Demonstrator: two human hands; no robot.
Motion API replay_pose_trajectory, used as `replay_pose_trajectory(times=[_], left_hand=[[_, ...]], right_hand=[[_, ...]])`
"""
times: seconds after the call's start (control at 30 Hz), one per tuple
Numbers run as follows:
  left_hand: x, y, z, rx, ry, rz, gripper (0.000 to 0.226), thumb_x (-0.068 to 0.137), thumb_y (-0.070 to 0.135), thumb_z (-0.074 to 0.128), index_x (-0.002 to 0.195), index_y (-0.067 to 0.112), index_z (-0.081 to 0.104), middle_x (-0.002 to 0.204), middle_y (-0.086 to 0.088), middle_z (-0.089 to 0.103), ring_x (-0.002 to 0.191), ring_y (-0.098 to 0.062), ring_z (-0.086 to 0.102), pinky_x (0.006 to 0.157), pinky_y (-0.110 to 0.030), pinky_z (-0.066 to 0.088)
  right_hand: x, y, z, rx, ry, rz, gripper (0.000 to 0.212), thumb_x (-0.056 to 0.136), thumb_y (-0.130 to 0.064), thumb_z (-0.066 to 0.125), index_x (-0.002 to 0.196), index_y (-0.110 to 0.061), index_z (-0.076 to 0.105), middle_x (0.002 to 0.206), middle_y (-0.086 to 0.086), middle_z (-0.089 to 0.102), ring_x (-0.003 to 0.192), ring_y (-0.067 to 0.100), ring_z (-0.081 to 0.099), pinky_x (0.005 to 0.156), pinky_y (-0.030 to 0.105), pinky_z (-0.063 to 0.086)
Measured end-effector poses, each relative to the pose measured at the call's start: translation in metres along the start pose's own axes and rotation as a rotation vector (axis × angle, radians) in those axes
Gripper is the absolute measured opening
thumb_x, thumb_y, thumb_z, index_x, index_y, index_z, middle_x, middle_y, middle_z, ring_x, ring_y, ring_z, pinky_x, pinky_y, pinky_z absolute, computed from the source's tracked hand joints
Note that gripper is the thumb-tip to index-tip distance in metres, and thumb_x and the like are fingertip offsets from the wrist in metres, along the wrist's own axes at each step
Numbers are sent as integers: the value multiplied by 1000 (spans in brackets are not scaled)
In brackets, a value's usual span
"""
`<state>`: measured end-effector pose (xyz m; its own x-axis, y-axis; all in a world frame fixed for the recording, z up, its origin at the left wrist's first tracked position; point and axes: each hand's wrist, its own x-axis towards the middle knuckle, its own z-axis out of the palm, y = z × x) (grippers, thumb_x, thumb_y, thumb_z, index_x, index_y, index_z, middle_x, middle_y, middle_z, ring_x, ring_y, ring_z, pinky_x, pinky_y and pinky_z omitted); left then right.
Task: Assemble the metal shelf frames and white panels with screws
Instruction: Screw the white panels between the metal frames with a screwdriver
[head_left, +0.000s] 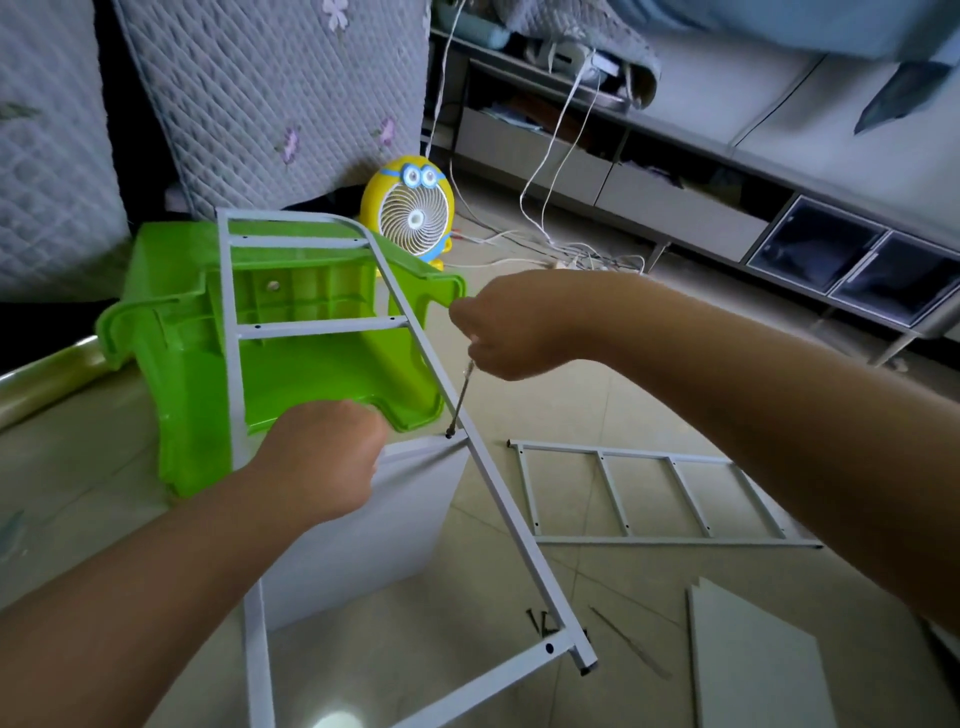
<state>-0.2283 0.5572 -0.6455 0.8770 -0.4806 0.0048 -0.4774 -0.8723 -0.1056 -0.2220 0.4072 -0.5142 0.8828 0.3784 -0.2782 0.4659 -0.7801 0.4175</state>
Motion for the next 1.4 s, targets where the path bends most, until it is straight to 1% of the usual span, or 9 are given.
replay_pose_trajectory(times=[0.13, 0.23, 0.4, 0.53, 0.73, 0.9, 1.17, 1.27, 1.4], left_hand=[[2, 1, -6, 29, -26, 10, 15, 90, 20, 49, 98, 16, 60, 101, -3, 61, 98, -24, 58, 67, -27, 37], [4, 0, -6, 51, -32, 16, 16, 90, 19, 49, 101, 16, 60, 102, -3, 61, 98, -24, 58, 68, -27, 38], [8, -2, -6, 69, -45, 23, 18, 91, 20, 48, 103, 17, 61, 101, -3, 61, 96, -23, 58, 67, -26, 37], [9, -4, -7, 72, -56, 0, 14, 90, 20, 48, 96, 17, 60, 80, 0, 50, 88, -22, 57, 63, -25, 35], [6, -1, -7, 59, -54, -1, 12, 91, 20, 48, 95, 16, 59, 94, -3, 60, 94, -23, 59, 66, -27, 37], [4, 0, -7, 81, -75, -11, 15, 91, 21, 48, 101, 18, 59, 104, -2, 60, 99, -23, 59, 70, -27, 39], [13, -1, -19, 71, -118, -14, 13, 89, 17, 48, 96, 14, 58, 103, -4, 59, 98, -23, 58, 73, -28, 43], [15, -1, -19, 68, -131, -9, 11, 88, 17, 49, 93, 14, 58, 93, -3, 58, 96, -23, 59, 70, -28, 43], [15, -1, -19, 60, -154, 5, 8, 88, 18, 50, 88, 17, 58, 65, 4, 35, 91, -22, 59, 64, -26, 38]], right_hand=[[-3, 12, 1, -13, 38, -103, 21, 94, -23, 46, 105, -8, 57, 107, 13, 59, 97, 29, 54, 76, 32, 41], [-6, 12, 2, -142, 76, -151, 29, 97, -28, 40, 113, -10, 56, 111, 10, 59, 101, 28, 55, 74, 30, 38], [-11, 10, 5, -158, 66, -124, 35, 99, -32, 33, 107, -7, 55, 101, 11, 58, 91, 30, 53, 69, 30, 34], [-6, 4, 3, -66, 31, -18, 38, 99, -31, 33, 105, -3, 57, 82, 7, 44, 79, 23, 41, 72, 30, 37], [7, -7, -2, -124, 24, -42, 34, 99, -26, 32, 116, -7, 55, 113, 10, 57, 85, 22, 45, 70, 29, 37], [0, 2, 0, -185, -12, -79, 39, 97, -25, 39, 133, -11, 33, 117, 12, 51, 97, 28, 53, 65, 30, 34], [-2, 11, -2, -291, 53, -191, 25, 97, -24, 42, 113, -7, 53, 114, 9, 55, 101, 27, 55, 65, 27, 32], [-3, 9, -3, -302, 48, -215, 29, 98, -27, 40, 113, -7, 55, 113, 9, 57, 100, 28, 55, 66, 28, 33], [-4, 6, -4, -215, 61, -193, 36, 99, -30, 36, 110, -5, 59, 102, 12, 59, 86, 28, 51, 67, 27, 33]])
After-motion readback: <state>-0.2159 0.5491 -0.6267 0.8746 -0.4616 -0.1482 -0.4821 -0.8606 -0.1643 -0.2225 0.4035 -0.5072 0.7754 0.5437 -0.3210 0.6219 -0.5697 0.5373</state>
